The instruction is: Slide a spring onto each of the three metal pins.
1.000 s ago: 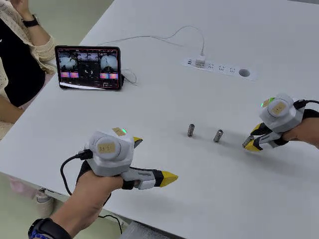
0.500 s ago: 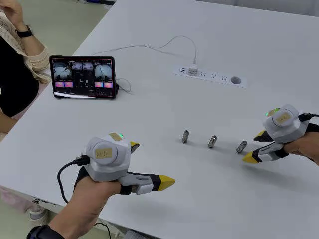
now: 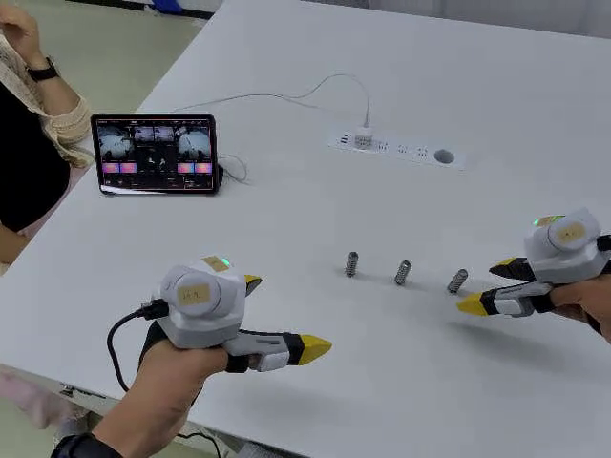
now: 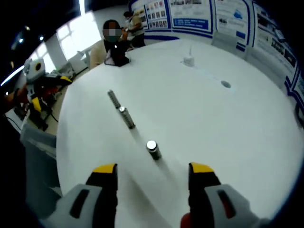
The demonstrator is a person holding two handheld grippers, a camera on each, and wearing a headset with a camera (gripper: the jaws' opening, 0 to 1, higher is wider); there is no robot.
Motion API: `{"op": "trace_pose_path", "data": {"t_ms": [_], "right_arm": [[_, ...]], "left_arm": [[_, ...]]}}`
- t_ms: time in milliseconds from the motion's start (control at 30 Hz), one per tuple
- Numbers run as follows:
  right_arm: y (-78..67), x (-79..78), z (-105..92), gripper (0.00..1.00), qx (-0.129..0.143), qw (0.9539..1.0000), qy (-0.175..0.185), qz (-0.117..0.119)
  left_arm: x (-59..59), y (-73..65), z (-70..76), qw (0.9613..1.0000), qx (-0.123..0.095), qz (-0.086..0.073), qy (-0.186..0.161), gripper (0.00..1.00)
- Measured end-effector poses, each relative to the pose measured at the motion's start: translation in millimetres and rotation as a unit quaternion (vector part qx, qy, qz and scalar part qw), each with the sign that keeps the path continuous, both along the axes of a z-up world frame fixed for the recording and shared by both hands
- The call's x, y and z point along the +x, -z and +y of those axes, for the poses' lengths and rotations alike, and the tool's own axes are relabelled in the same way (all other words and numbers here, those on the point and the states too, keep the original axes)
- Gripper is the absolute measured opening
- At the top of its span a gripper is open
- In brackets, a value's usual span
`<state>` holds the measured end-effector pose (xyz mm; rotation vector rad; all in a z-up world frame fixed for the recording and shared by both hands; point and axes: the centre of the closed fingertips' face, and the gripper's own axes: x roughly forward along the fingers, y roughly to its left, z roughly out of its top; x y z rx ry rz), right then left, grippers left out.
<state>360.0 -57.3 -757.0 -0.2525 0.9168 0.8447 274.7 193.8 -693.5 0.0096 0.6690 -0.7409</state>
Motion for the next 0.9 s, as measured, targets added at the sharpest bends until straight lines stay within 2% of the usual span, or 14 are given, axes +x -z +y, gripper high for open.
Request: {"op": "trace_pose_path", "data": {"t_ms": [167, 600, 700, 833, 900], "right_arm": [[-7.7, -3.0, 1.7, 0.64, 0.039, 0.9986, 0.036, -0.004], [-16.8, -18.7, 8.6, 0.74, 0.062, 0.9959, 0.063, -0.018], [-20.6, -21.3, 10.8, 0.76, 0.065, 0.9955, 0.064, -0.024], [-28.6, -23.5, 16.4, 0.78, 0.092, 0.9919, 0.082, -0.031], [-30.4, -25.2, 17.2, 0.79, 0.096, 0.9909, 0.088, -0.034]], "left_arm": [[4.0, 0.4, 2.2, 1.0000, 0.001, -0.003, 0.000, 0.87], [14.2, -2.4, -1.5, 0.9999, 0.002, -0.007, 0.009, 0.90], [17.2, -5.1, -1.3, 0.9999, -0.004, -0.009, 0.007, 0.90], [20.5, -8.5, -3.0, 0.9998, -0.015, -0.008, 0.008, 0.93], [22.3, -8.6, -3.2, 0.9998, -0.015, -0.009, 0.008, 0.93]]}}
